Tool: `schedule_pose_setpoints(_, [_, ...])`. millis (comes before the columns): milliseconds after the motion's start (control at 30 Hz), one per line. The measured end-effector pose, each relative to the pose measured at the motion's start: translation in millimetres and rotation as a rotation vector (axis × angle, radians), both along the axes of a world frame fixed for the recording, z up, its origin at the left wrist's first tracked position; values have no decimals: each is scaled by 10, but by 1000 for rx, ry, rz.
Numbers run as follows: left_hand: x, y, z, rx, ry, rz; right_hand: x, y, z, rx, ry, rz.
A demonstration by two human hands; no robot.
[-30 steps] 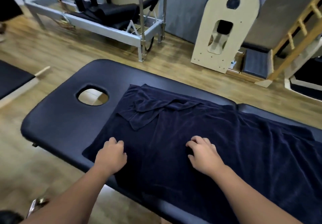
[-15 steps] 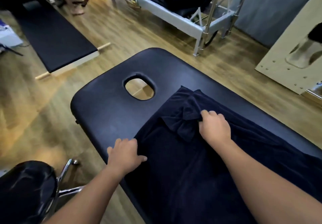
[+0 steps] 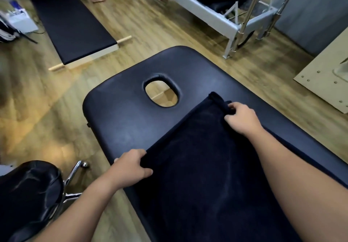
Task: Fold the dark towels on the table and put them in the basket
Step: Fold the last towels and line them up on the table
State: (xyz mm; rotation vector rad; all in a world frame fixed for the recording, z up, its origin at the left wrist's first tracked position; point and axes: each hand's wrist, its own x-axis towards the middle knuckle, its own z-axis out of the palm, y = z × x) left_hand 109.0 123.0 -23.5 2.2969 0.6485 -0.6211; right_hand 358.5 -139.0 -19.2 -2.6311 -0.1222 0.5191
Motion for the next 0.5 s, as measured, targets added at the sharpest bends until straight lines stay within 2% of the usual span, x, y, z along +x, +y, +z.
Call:
schedule_pose_setpoints(67, [-31, 41, -7, -55, 14, 5, -15, 6, -119, -135, -44, -19])
schedule_pose_setpoints(133, [-53, 130, -25, -49, 48, -4, 57, 64, -180, -104, -104, -57])
schedule_pose_setpoints(200, [-76, 238, -54, -87, -21, 87, 161, 129, -171, -31, -246, -74])
schedule_pose_setpoints(267, [-96, 316, -128, -62, -99, 195, 235, 223, -143, -141, -412, -59])
schedule_pose_setpoints(333, [-145, 247, -164, 211, -6, 106, 211, 303, -164, -361, -473, -18])
schedule_pose_setpoints(367, [-176, 161, -177, 423, 12, 25, 173, 329, -193, -412, -477, 5])
schedule_pose_setpoints(400, [-200, 54, -167, 590, -52, -48, 96, 352, -212, -407, -457, 26])
schedule_pose_setpoints(433, [-192, -75, -121, 666, -139, -137, -11, 380, -232, -357, -425, 43])
schedule_pose_setpoints(500, [-125, -393, -45, 610, -341, -388, -308, 400, -274, -258, -356, 119])
